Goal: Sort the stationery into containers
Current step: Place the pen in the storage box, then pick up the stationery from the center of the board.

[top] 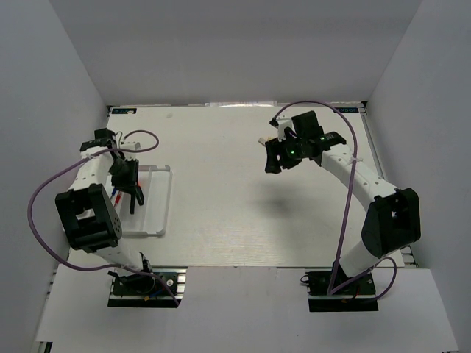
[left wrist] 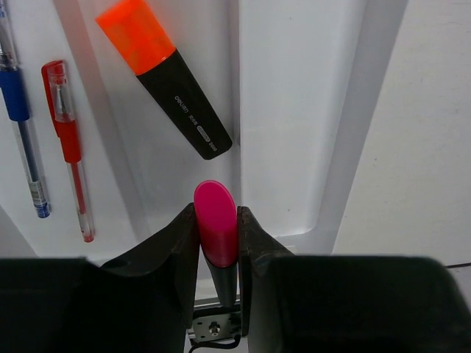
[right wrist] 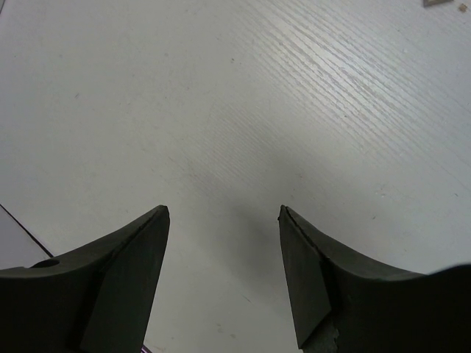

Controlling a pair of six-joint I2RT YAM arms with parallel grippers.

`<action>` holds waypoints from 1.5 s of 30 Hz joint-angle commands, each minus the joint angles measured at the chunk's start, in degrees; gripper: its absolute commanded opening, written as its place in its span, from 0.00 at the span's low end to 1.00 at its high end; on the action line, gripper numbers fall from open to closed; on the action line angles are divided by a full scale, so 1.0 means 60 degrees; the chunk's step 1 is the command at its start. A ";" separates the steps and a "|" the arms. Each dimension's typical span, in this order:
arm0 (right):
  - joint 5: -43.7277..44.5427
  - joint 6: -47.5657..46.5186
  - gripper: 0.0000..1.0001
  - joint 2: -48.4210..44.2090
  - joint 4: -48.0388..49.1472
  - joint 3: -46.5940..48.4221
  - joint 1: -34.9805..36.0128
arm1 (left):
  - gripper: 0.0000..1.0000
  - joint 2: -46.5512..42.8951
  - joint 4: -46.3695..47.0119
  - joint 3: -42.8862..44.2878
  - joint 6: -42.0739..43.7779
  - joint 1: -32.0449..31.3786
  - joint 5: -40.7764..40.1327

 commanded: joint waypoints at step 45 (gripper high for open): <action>0.1173 -0.1845 0.52 0.7301 0.1009 0.7563 -0.0742 | 0.76 -0.1674 0.3088 0.0556 -0.0968 -0.1300 0.6010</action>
